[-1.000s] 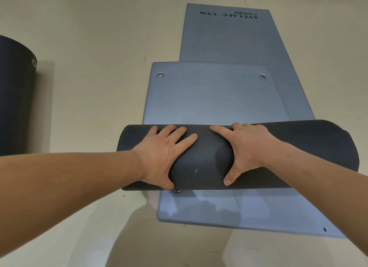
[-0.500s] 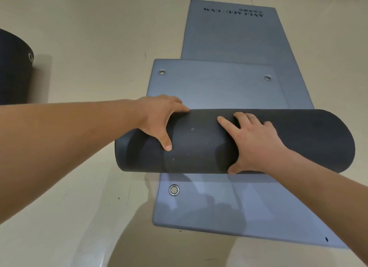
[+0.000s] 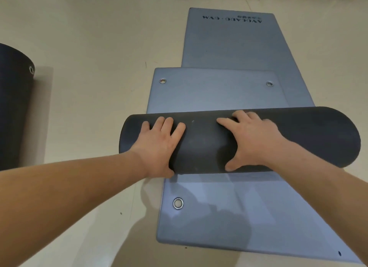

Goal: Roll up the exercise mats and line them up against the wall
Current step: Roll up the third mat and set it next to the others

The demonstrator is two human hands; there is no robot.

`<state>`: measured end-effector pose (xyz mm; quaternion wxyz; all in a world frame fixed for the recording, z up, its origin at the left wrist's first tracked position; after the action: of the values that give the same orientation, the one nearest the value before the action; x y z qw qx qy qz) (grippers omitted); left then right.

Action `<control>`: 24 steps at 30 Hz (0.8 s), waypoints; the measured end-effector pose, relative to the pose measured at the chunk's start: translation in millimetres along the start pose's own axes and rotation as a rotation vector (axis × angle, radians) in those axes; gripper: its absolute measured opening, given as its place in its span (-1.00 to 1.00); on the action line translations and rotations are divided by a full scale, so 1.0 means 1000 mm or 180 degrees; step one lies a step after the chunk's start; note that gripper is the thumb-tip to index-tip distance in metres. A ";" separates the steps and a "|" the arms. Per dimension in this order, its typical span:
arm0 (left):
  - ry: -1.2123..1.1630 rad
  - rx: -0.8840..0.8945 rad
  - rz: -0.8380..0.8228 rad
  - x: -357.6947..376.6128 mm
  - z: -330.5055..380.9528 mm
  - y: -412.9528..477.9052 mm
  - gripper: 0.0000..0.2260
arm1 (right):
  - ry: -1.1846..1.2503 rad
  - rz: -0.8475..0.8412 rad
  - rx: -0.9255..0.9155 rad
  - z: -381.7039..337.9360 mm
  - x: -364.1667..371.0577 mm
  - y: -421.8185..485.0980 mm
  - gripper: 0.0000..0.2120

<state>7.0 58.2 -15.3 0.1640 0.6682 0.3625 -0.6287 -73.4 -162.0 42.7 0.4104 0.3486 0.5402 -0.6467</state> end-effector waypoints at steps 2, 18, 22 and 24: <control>-0.0077 0.0034 -0.0096 -0.006 -0.005 0.008 0.09 | -0.0184 -0.0027 0.0084 -0.006 0.015 -0.003 0.46; -0.1073 0.0537 -0.1110 -0.073 0.018 -0.011 -0.23 | 0.0568 -0.0763 -0.0335 0.039 -0.013 -0.058 0.29; -0.1635 0.0420 -0.1636 -0.066 0.009 0.003 -0.20 | 0.0409 -0.0877 -0.0318 0.025 -0.016 -0.074 0.38; -0.1820 0.0317 -0.1629 -0.064 -0.002 0.011 -0.19 | 0.0113 -0.0826 -0.0159 0.010 -0.014 -0.073 0.49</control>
<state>19.1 34.4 44.1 0.0636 0.3610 0.4262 -0.8270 -133.5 -163.7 87.0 0.3222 0.2769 0.6039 -0.6744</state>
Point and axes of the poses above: each hand's wrist, its own y-axis towards the middle knuckle, its own x-axis out of the palm, z = x × y, the point moved 1 cm from there along y, towards the middle knuckle, and after that the axes turned 3 degrees about -x, right-handed, at the moved point
